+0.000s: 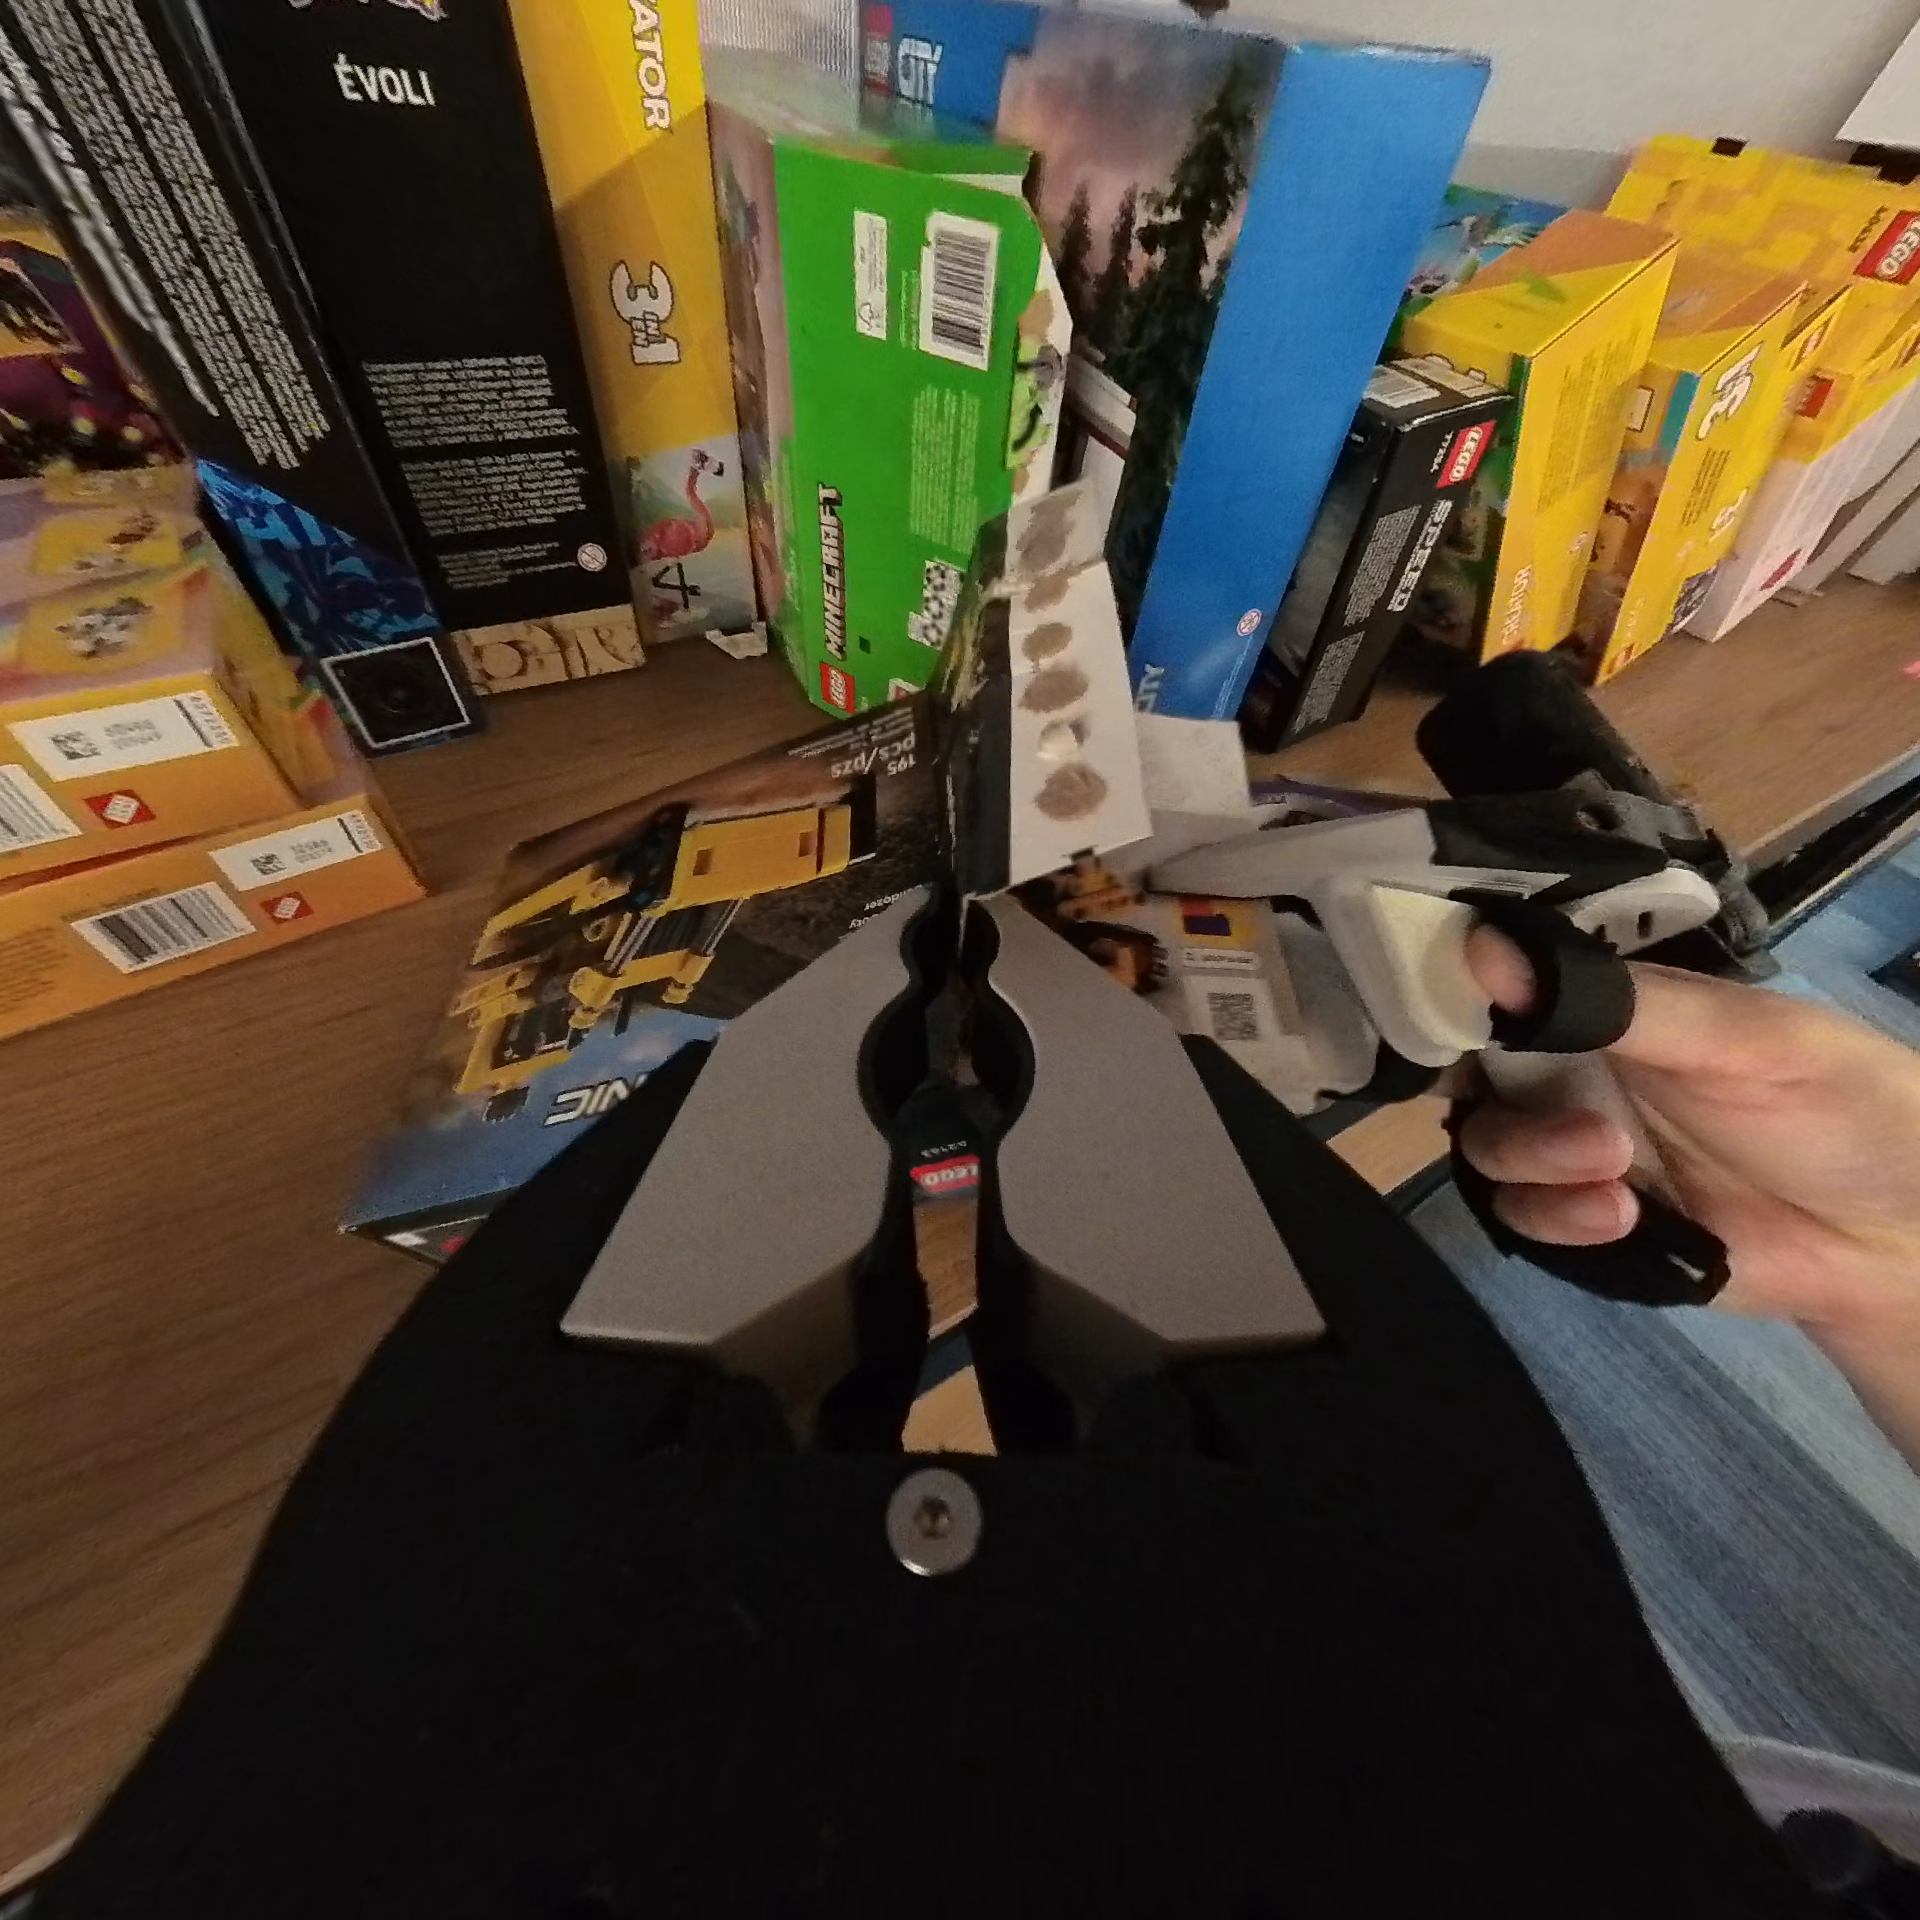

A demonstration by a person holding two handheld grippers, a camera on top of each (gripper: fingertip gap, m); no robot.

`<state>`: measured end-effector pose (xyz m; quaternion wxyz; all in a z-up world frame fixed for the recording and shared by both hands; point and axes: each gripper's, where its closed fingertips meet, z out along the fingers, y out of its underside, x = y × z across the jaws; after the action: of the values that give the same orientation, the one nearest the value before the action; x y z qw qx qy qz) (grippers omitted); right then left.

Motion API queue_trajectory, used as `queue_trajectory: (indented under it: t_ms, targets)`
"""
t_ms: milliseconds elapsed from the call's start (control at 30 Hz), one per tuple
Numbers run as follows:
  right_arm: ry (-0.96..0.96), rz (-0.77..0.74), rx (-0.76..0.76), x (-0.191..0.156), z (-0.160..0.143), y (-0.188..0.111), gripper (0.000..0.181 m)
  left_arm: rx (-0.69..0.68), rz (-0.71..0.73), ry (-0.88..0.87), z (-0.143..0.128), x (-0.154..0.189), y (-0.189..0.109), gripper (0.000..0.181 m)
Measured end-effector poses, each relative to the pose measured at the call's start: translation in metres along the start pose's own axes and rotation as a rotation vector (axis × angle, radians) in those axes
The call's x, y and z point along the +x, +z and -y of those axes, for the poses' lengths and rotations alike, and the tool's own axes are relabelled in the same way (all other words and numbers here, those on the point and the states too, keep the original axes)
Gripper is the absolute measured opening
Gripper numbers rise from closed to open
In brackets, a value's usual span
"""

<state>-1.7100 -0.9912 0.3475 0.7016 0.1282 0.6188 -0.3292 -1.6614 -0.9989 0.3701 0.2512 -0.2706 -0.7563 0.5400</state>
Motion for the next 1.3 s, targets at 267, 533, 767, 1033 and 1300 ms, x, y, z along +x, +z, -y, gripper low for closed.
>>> queue_trajectory:
  t_ms: [267, 533, 767, 1033, 1300]
  targets:
    - [0.202, 0.07, -0.012, -0.001, -0.006, 0.025, 0.0, 0.02, 0.002, -0.073, -0.005, 0.011, 0.002, 0.0]
    - [0.204, 0.052, 0.073, 0.005, 0.005, 0.052, 0.001, 0.104, -0.138, -0.279, 0.011, 0.009, -0.002, 0.0]
    - [0.072, 0.06, -0.046, -0.006, 0.004, 0.063, 0.0, 0.11, -0.145, -0.26, 0.01, -0.004, -0.006, 0.0]
    - [-0.01, -0.079, -0.132, 0.025, -0.011, 0.062, 0.0, 0.121, -0.194, -0.264, 0.009, -0.004, -0.01, 0.0]
    - [-0.11, -0.127, -0.091, 0.02, -0.009, 0.054, 0.0, 0.087, -0.192, -0.124, -0.006, 0.011, -0.014, 0.0]
